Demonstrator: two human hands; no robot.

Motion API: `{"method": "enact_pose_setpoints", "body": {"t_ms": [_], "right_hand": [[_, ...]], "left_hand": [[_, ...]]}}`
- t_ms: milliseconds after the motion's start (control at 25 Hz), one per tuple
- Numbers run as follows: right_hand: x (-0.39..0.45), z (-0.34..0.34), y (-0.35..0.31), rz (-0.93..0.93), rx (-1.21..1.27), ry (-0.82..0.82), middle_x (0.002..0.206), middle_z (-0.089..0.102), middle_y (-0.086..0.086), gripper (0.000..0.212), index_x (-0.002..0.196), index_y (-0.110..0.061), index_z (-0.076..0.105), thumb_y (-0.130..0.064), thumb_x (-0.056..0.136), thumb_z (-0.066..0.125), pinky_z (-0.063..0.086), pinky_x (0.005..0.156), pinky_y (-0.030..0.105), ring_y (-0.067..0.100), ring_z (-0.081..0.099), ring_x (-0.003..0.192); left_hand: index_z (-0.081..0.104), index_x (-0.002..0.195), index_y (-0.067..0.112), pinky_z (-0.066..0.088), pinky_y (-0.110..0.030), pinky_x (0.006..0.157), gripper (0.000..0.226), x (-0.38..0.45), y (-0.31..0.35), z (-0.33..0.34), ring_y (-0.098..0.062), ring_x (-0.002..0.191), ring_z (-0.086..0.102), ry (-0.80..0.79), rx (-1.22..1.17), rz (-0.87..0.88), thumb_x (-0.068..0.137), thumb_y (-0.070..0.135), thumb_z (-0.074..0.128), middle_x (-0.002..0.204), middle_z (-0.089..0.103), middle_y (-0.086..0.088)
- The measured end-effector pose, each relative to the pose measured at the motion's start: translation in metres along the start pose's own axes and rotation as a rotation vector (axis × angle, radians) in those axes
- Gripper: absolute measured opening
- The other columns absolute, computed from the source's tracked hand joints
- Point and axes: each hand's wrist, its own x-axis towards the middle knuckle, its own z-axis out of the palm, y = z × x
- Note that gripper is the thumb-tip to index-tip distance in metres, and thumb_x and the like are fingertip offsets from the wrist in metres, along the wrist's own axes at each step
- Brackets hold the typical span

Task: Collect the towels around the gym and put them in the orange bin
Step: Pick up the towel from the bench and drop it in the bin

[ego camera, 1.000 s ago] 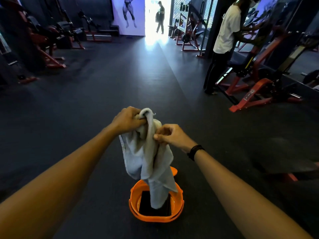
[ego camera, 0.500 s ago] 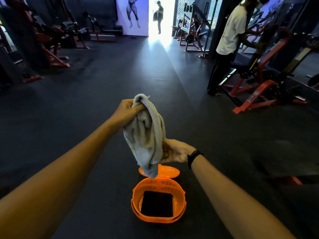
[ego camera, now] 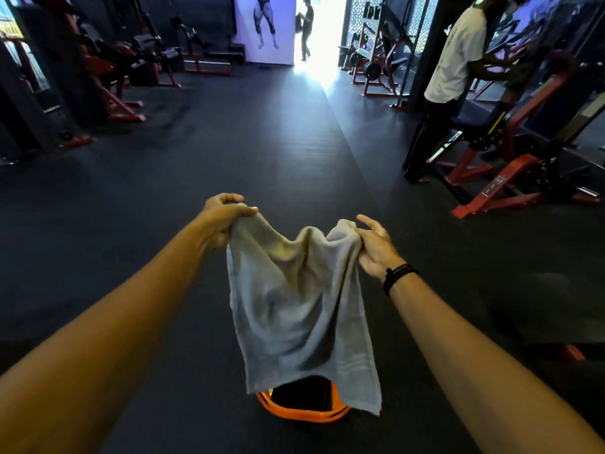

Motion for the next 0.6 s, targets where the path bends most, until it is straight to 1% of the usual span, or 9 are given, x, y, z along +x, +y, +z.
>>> {"method": "enact_pose_setpoints", "body": {"t_ms": [80,200,280,320,400,440,520,560,600], "right_hand": [[-0.002,-0.003,-0.006,-0.007,0.04,-0.003,0.091,0.058,0.015,0.036,0.121,-0.005,0.05,0.013,0.09,0.046,0.056,0.054,0.022,0.02,0.059,0.074],[0.006,-0.015,-0.011,0.038,0.127,0.094,0.078,0.054,0.009,0.016,0.1,0.001,0.057,0.008,0.091,0.046,0.053,0.055,0.023,0.014,0.055,0.066],[0.011,-0.026,-0.011,0.12,0.153,0.113,0.079,0.048,0.006,0.004,0.09,-0.003,0.055,-0.003,0.09,0.051,0.053,0.068,0.031,0.013,0.053,0.069],[0.014,-0.031,-0.01,0.127,0.12,0.133,0.083,0.049,0.005,0.008,0.095,-0.005,0.055,-0.01,0.09,0.057,0.054,0.078,0.036,0.014,0.055,0.076],[0.013,-0.039,-0.011,0.095,0.049,0.192,0.083,0.053,0.008,0.013,0.096,-0.005,0.057,-0.012,0.088,0.065,0.052,0.083,0.041,0.019,0.058,0.081],[0.011,-0.04,-0.014,0.057,0.056,0.218,0.081,0.054,0.009,0.009,0.089,-0.004,0.057,-0.008,0.087,0.065,0.053,0.08,0.039,0.021,0.058,0.078],[0.006,-0.041,-0.02,-0.009,0.086,0.241,0.077,0.055,0.009,0.009,0.082,-0.006,0.056,-0.002,0.086,0.064,0.052,0.073,0.035,0.021,0.057,0.074],[0.006,-0.041,-0.024,-0.037,0.084,0.256,0.077,0.054,0.008,0.01,0.082,-0.008,0.056,-0.001,0.087,0.063,0.052,0.072,0.034,0.019,0.057,0.073],[0.004,-0.04,-0.028,-0.064,0.065,0.276,0.078,0.054,0.007,0.011,0.082,-0.009,0.056,-0.002,0.087,0.062,0.051,0.073,0.033,0.017,0.056,0.073]], "left_hand": [[0.058,0.089,0.016,0.053,-0.032,0.067,0.021,0.004,-0.002,-0.004,-0.022,0.089,0.057,0.081,-0.091,-0.01,0.081,0.001,0.07,0.094,0.058,-0.007],[0.059,0.097,0.014,0.053,-0.034,0.075,0.025,0.006,-0.008,-0.008,-0.023,0.092,0.057,0.133,-0.172,-0.035,0.081,0.0,0.07,0.102,0.058,-0.009],[0.059,0.101,0.015,0.052,-0.03,0.071,0.029,0.006,-0.011,-0.008,-0.021,0.087,0.057,0.103,-0.002,0.021,0.08,-0.001,0.071,0.097,0.056,-0.006],[0.059,0.097,0.016,0.053,-0.027,0.066,0.028,0.007,-0.013,-0.01,-0.02,0.084,0.058,0.11,-0.002,0.061,0.08,-0.002,0.071,0.095,0.057,-0.006],[0.059,0.101,0.016,0.057,-0.025,0.063,0.029,0.007,-0.013,-0.02,-0.017,0.081,0.065,0.104,-0.219,0.089,0.079,0.011,0.076,0.1,0.06,-0.009],[0.058,0.109,0.015,0.058,-0.03,0.069,0.046,0.011,-0.017,-0.027,-0.02,0.085,0.067,0.047,-0.252,0.053,0.073,0.029,0.082,0.105,0.062,-0.011],[0.063,0.11,0.011,0.053,-0.04,0.071,0.081,0.014,-0.034,-0.034,-0.03,0.085,0.065,-0.166,0.083,-0.125,0.049,0.059,0.086,0.101,0.067,-0.016],[0.067,0.104,0.01,0.051,-0.041,0.069,0.077,0.015,-0.043,-0.035,-0.031,0.08,0.063,-0.205,0.238,-0.119,0.047,0.06,0.085,0.095,0.067,-0.016],[0.068,0.101,0.009,0.051,-0.041,0.071,0.065,0.013,-0.049,-0.036,-0.029,0.079,0.061,-0.163,0.268,-0.099,0.057,0.054,0.084,0.094,0.066,-0.017]]}}
